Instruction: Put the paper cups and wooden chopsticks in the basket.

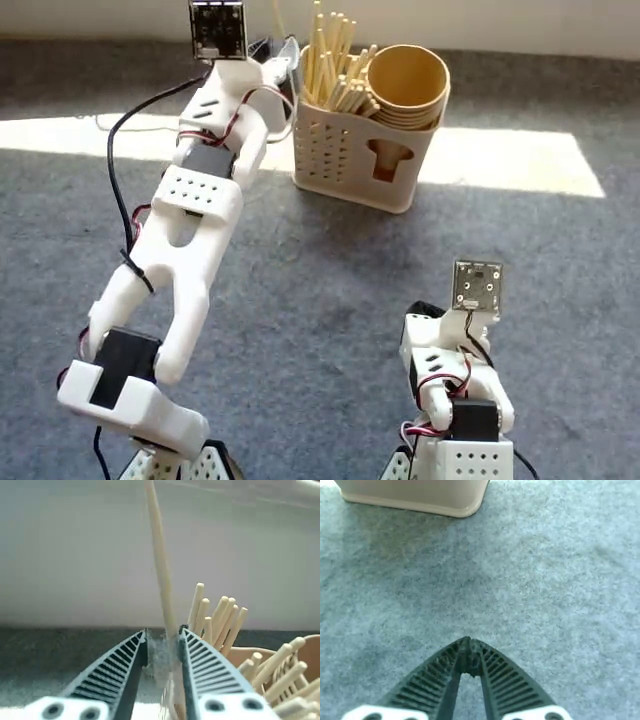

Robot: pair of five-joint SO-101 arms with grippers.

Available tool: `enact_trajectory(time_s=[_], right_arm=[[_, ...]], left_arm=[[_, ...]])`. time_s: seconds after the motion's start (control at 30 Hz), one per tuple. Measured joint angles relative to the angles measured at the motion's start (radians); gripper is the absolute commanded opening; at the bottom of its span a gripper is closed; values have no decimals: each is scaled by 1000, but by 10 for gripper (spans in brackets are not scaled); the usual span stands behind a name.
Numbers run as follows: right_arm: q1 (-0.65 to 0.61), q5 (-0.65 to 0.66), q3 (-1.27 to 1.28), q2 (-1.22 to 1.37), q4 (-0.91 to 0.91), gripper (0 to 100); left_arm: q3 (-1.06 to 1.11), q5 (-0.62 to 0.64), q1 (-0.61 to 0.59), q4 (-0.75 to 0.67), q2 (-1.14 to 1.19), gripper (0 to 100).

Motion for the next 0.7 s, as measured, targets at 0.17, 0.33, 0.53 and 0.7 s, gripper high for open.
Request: enact_trajectory(time_s=[0.17, 0.33, 0.53, 0.7], right_arm=[[0, 0, 0, 0, 0, 6], [41, 0, 0, 0, 0, 6], [46, 0, 0, 0, 0, 6], [43, 0, 0, 0, 0, 6]], left_arm=[[-77, 0, -5, 189, -2, 162], [-138, 0, -6, 304, -2, 162], [-222, 0, -3, 376, 0, 158], [-315, 0, -5, 381, 0, 159]])
